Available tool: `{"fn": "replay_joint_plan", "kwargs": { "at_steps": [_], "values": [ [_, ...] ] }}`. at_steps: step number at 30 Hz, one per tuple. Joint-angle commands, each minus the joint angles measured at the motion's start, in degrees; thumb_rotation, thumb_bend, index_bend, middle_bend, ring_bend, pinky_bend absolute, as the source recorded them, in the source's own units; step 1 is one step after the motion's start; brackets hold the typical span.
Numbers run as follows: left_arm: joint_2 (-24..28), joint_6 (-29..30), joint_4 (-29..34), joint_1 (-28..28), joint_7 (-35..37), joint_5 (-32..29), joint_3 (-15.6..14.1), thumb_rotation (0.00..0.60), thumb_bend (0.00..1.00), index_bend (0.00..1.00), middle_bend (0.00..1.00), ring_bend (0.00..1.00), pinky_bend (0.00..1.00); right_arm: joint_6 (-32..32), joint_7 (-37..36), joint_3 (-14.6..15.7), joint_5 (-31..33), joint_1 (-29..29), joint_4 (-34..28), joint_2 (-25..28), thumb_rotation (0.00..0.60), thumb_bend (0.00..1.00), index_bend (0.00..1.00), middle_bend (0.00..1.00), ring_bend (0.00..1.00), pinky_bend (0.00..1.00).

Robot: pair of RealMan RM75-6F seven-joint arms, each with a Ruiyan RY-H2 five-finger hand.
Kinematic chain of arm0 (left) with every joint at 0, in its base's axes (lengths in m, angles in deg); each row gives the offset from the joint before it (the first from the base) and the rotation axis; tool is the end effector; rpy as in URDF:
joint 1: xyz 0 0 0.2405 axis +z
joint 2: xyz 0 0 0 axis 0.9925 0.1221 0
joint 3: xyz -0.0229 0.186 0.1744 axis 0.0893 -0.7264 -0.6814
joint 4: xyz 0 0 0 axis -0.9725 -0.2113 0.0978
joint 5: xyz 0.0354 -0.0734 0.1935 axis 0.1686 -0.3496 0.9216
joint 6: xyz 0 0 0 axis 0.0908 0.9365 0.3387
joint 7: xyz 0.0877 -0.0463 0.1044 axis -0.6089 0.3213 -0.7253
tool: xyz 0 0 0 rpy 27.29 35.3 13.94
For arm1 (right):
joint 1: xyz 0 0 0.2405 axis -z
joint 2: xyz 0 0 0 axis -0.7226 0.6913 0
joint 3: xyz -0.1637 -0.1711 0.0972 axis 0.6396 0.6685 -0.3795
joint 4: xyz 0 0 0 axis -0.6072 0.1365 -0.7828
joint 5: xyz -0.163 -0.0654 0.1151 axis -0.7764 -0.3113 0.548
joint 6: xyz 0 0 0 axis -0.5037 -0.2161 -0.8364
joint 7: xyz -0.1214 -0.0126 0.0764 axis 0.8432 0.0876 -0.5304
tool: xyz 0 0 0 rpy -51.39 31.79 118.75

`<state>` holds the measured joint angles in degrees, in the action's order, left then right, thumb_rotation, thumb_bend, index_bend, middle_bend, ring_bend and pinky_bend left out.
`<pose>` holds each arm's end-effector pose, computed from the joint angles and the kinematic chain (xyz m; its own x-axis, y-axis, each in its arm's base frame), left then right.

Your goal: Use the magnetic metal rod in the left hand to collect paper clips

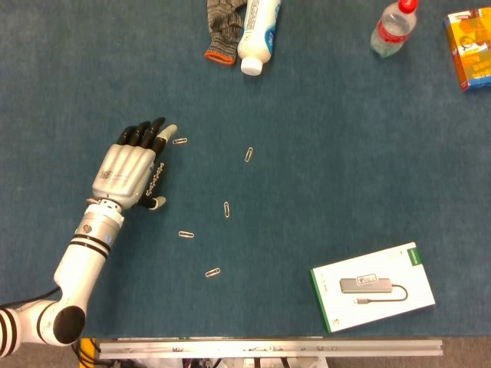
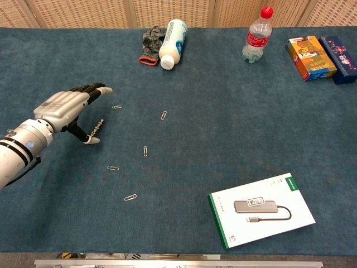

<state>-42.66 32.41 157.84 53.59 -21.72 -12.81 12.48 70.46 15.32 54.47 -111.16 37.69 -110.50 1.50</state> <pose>-0.2135 0.2742 -0.0276 0.4242 0.3645 0.8290 0.9048 -0.2088 -0.3712 -0.3079 -0.2042 0.1521 0.2398 -0.0097 0.9708 -0.9634 -0.1259 0.2367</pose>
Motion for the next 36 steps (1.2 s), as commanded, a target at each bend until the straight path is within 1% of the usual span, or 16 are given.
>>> {"fn": "replay_joint_plan", "kwargs": {
  "at_steps": [1,12,28,33,36],
  "values": [
    [-0.4,0.06,-0.34,-0.14,-0.2,-0.27,-0.01,0.6,0.0,0.0,0.0,0.0,0.08,0.03,-0.02,-0.01,0.01,0.0,0.05,-0.11,0.6,0.12,0.36,0.39,0.29,0.44],
    [-1.27,-0.25,-1.59,-0.51,-1.06,-1.49,-0.34,0.6,0.0,0.0,0.0,0.0,0.08,-0.03,-0.16,-0.03,0.3,0.04,0.23,-0.3,0.6,0.12,0.36,0.39,0.29,0.44],
    [-0.23,-0.48,-3.96,0.16,0.21,-2.98,-0.68,0.6,0.0,0.0,0.0,0.0,0.08,-0.15,0.14,0.05,0.29,0.03,-0.5,-0.18,0.6,0.12,0.36,0.39,0.29,0.44],
    [0.43,-0.4,-4.6,0.35,0.9,-3.37,-0.3,0.6,0.0,0.0,0.0,0.0,0.08,-0.15,0.24,0.08,0.39,0.11,-0.63,-0.12,0.6,0.12,0.36,0.39,0.29,0.44],
    [0.8,-0.43,-4.93,0.24,1.59,-4.0,0.58,0.6,0.0,0.0,0.0,0.0,0.08,-0.21,0.3,0.13,0.31,0.07,-0.71,-0.19,0.6,0.12,0.36,0.39,0.29,0.44]
  ]
}}
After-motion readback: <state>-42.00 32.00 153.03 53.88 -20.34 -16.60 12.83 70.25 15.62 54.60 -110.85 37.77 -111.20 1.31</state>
